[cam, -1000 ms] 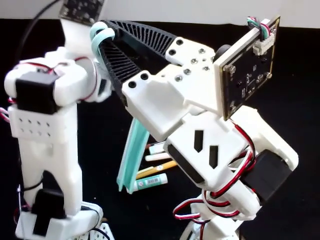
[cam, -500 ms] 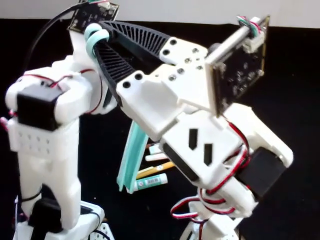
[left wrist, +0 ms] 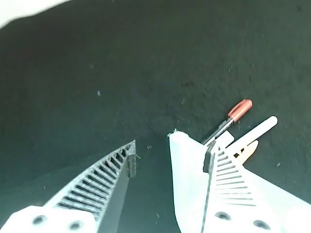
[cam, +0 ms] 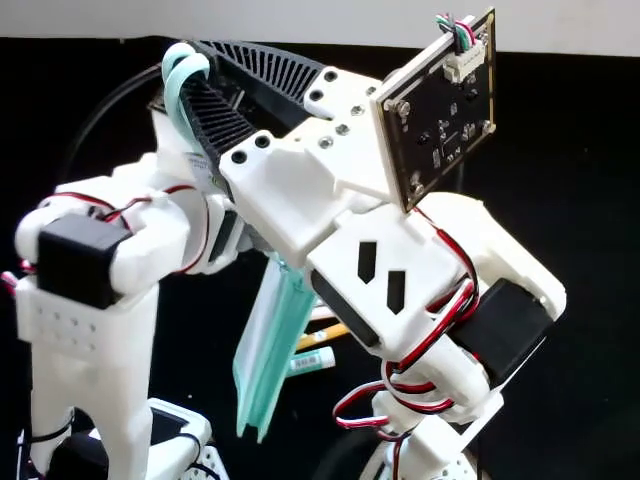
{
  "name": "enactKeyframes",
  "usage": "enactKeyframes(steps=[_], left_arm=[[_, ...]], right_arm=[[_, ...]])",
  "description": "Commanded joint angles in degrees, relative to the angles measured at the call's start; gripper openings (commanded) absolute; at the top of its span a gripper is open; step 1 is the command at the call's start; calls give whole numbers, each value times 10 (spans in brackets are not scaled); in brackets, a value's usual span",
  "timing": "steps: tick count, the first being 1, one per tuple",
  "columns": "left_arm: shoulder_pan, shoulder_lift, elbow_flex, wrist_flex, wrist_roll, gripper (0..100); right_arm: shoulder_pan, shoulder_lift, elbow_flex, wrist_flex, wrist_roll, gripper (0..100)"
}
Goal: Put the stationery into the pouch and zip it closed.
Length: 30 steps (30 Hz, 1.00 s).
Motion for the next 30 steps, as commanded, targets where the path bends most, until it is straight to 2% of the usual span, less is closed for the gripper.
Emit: enactKeyframes(steps=[1,5,8,10,12,18,24,30], left_arm=[[-9,-10,19,-6,1,248],[-102,-9,26,-61,0,232],[-171,-8,32,-64,-1,106],[-208,-9,58,-69,-30,3],[-226,-9,102,-66,-50,24],[-202,-15,222,-66,-53,7],[-153,-15,228,-18,-53,7],[-149,-15,233,-3,-53,7]], right_arm=[[8,-1,-11,-20,-1,8],[8,-1,-11,-51,1,8],[8,0,-9,-56,25,8],[8,1,-6,-56,27,8],[8,3,-5,-56,29,8],[28,29,-5,-86,31,9],[64,84,-5,-129,31,9],[88,124,-5,-176,31,9]])
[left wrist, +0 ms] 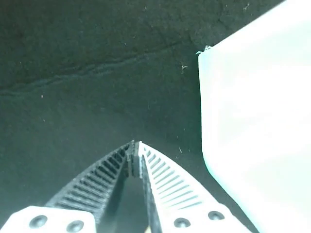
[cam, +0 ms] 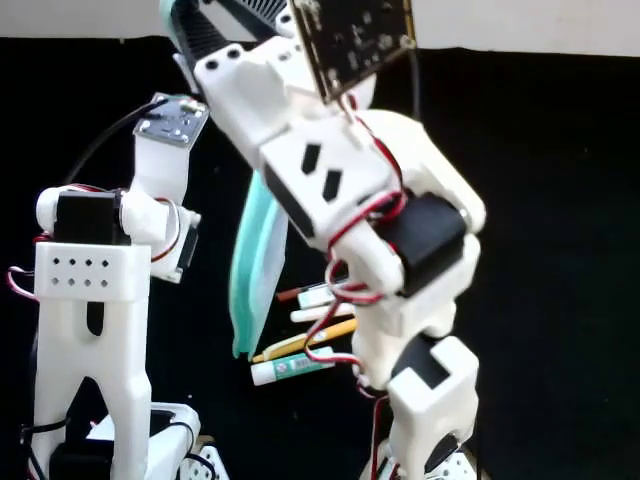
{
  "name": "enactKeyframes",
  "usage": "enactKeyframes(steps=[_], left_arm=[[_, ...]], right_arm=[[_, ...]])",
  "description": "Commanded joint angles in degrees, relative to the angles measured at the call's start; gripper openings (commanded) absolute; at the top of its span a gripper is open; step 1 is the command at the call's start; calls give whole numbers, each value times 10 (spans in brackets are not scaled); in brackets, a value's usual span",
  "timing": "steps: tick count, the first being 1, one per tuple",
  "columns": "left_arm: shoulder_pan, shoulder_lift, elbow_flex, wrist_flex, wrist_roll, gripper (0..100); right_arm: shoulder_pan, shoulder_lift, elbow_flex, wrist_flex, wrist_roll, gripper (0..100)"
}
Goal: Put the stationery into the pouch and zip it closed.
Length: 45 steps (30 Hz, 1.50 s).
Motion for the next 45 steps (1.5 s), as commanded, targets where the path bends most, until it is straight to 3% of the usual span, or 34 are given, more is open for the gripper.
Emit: enactKeyframes(steps=[1,11,18,26,45], left_arm=[[8,-15,0,11,-4,7],[13,-15,91,11,-4,7],[94,-15,186,11,-41,7],[95,-9,300,8,-164,7],[87,-9,331,11,-308,7]], right_arm=[[27,13,-5,-44,6,9],[40,39,-6,-69,6,9],[40,41,-5,-69,6,9],[39,41,-5,-70,6,9],[15,64,20,-152,6,9]])
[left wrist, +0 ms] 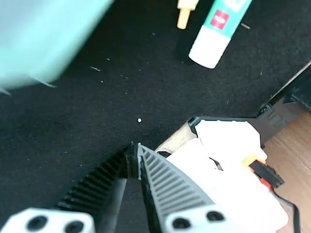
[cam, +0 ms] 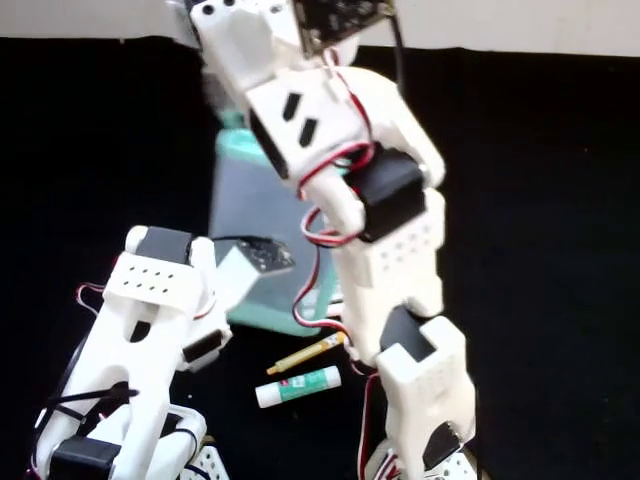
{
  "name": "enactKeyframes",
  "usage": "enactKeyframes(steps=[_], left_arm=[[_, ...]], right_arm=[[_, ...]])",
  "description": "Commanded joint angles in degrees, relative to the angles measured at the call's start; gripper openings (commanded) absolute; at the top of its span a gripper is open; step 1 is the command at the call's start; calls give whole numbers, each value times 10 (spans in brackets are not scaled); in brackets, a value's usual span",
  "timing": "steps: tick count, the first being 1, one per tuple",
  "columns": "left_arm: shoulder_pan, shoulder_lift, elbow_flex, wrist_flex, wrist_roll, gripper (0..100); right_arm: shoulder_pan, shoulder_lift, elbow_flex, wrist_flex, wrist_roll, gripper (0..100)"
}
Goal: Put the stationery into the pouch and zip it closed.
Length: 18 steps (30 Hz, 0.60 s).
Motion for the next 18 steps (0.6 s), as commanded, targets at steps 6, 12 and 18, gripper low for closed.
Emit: enactKeyframes(steps=[6,12,18], left_arm=[[0,-9,-3,6,-11,7],[0,-14,-4,6,-11,7],[-5,-15,-19,7,-8,7]], right_arm=[[-35,2,0,-14,6,9],[-35,-1,-5,34,6,9],[-42,-23,-6,96,4,9]])
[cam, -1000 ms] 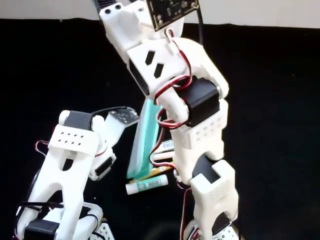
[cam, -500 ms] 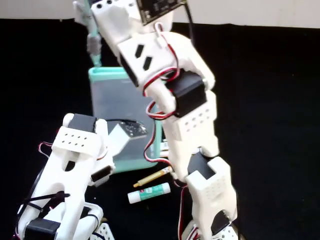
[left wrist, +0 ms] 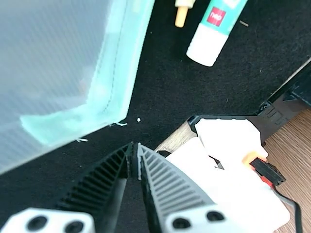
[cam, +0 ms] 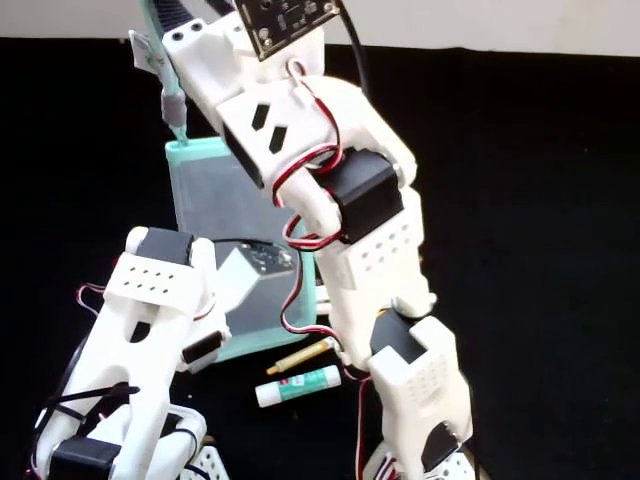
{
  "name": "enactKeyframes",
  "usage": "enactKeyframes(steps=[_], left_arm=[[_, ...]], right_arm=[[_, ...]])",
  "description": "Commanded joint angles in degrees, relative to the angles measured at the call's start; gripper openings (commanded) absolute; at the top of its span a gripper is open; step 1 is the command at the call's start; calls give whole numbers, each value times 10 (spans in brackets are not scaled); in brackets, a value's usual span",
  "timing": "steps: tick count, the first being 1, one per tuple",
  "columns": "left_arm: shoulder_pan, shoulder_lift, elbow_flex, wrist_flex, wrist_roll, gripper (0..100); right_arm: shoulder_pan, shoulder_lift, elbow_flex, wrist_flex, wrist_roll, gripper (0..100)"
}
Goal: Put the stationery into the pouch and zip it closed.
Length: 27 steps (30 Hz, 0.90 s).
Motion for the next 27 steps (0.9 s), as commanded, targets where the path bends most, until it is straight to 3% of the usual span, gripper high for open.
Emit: enactKeyframes(steps=[1,12,27], left_arm=[[-12,-15,-31,7,-3,7],[-151,-19,-196,8,13,7],[-159,-286,-99,8,-19,7]], right_arm=[[-18,-38,-7,36,4,8],[-29,-63,-6,59,4,8],[-28,-62,-4,58,4,8]])
